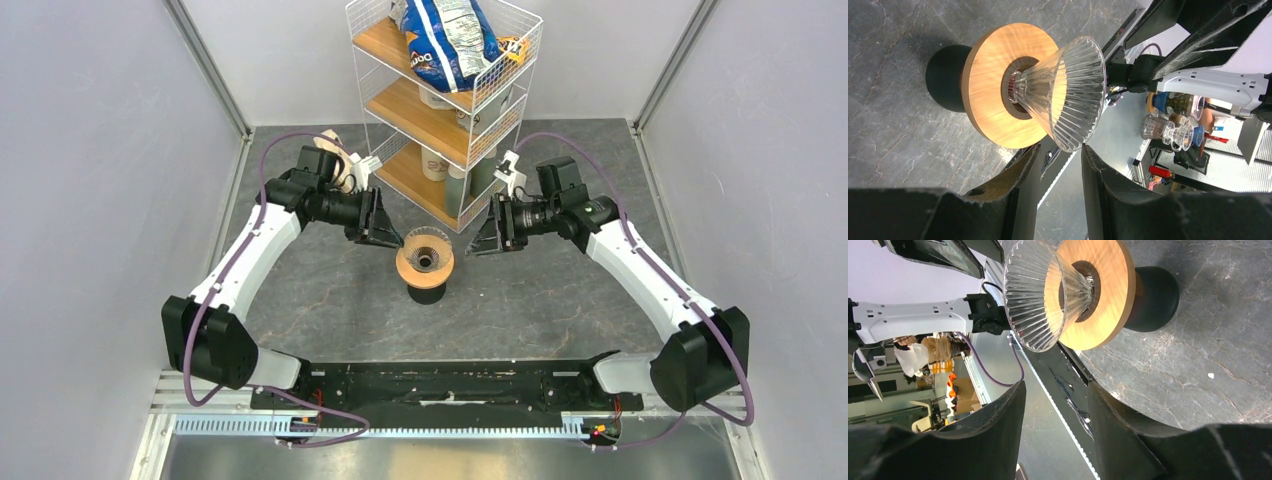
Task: Place the coffee filter in the dripper
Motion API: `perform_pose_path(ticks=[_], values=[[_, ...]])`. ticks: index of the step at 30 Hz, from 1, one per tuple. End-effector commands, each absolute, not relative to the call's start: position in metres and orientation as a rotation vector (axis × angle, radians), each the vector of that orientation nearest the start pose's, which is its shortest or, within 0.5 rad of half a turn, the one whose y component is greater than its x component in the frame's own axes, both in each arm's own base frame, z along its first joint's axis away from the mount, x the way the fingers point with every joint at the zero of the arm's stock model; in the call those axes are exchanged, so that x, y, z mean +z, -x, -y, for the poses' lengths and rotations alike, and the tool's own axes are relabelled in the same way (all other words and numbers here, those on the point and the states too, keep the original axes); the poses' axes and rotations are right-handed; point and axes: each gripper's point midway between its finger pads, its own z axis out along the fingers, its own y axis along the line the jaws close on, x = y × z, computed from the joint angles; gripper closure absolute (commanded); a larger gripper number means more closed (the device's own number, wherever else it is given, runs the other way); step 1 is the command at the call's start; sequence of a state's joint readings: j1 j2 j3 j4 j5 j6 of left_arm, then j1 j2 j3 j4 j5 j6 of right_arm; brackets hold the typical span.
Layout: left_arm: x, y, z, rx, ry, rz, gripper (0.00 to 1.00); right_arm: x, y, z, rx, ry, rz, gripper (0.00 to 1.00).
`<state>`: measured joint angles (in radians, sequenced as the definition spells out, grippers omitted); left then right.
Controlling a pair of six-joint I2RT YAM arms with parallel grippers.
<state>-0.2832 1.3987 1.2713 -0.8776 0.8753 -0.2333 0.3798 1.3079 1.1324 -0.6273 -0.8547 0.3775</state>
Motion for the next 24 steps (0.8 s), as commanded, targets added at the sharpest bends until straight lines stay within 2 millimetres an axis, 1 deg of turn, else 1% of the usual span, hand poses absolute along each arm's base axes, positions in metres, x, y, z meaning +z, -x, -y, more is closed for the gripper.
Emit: perform_pose_path(ticks=[1,5,9,14,19,24], values=[[0.239,-0.244,0.225,-1.390,-0.399,-2.444,0.58,0.237,-0.239,-0.258,1.396,0.409,-2.325,0.45],[0.232,-0.245,0.228,-1.369,-0.404,-2.457,0.59,0.230,-0.240,-0.265,1.394,0.426,-2.323,0.46],[0.228,-0.246,0.233,-1.365,-0.417,-2.461,0.59,0.223,-0.245,-0.267,1.378,0.425,-2.331,0.48],[0.222,-0.248,0.233,-1.342,-0.416,-2.477,0.60,0.214,-0.250,-0.272,1.359,0.455,-2.333,0.50],[0.214,-0.249,0.231,-1.328,-0.405,-2.497,0.66,0.211,-0.256,-0.279,1.366,0.459,-2.328,0.54],[0.208,-0.249,0.230,-1.313,-0.405,-2.511,0.73,0.212,-0.256,-0.283,1.376,0.471,-2.324,0.56]])
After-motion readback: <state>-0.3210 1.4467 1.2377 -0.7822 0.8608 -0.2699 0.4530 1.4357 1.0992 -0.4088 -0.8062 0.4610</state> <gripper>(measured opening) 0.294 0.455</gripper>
